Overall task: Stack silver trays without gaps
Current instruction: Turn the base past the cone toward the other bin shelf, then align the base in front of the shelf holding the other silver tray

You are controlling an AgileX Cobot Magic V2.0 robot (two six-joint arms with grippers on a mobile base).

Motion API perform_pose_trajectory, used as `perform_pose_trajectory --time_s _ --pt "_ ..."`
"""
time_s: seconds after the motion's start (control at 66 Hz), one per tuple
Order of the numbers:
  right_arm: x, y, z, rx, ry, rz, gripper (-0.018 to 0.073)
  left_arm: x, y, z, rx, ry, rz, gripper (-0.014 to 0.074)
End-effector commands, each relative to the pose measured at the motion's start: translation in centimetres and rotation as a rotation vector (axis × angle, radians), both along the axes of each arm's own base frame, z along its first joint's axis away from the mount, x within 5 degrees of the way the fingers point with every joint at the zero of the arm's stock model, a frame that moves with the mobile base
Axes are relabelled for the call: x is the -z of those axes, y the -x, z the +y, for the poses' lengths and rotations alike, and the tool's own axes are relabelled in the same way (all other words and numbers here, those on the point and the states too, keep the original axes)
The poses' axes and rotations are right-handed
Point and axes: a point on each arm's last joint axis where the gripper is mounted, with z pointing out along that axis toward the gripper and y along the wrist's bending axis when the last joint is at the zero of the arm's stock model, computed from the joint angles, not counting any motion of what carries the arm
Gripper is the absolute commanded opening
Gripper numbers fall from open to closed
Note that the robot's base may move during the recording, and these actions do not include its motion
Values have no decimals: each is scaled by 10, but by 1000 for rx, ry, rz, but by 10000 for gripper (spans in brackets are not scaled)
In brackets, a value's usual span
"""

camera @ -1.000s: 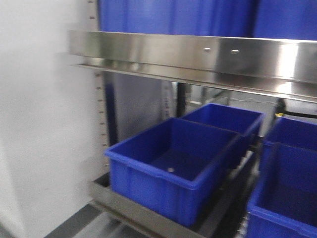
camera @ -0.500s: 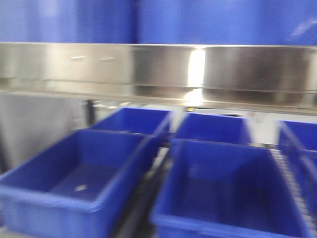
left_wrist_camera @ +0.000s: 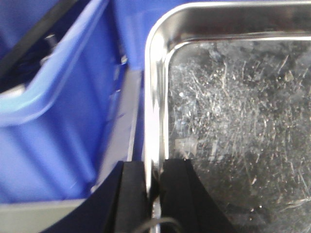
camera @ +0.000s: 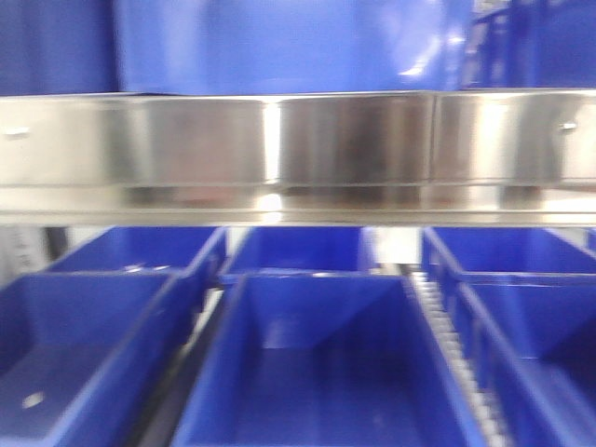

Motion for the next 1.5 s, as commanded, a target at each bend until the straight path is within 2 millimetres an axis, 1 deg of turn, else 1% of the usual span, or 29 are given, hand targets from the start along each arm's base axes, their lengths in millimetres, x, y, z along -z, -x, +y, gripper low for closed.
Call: perform_pose_trajectory --time_s 0.0,1.485 --pt "-18 4 12 -123 -124 -121 -4 -1 -1 -11 87 23 -27 -16" --pt "-19 5 13 -130 -131 -127 -4 -1 -1 -11 87 23 -27 -16"
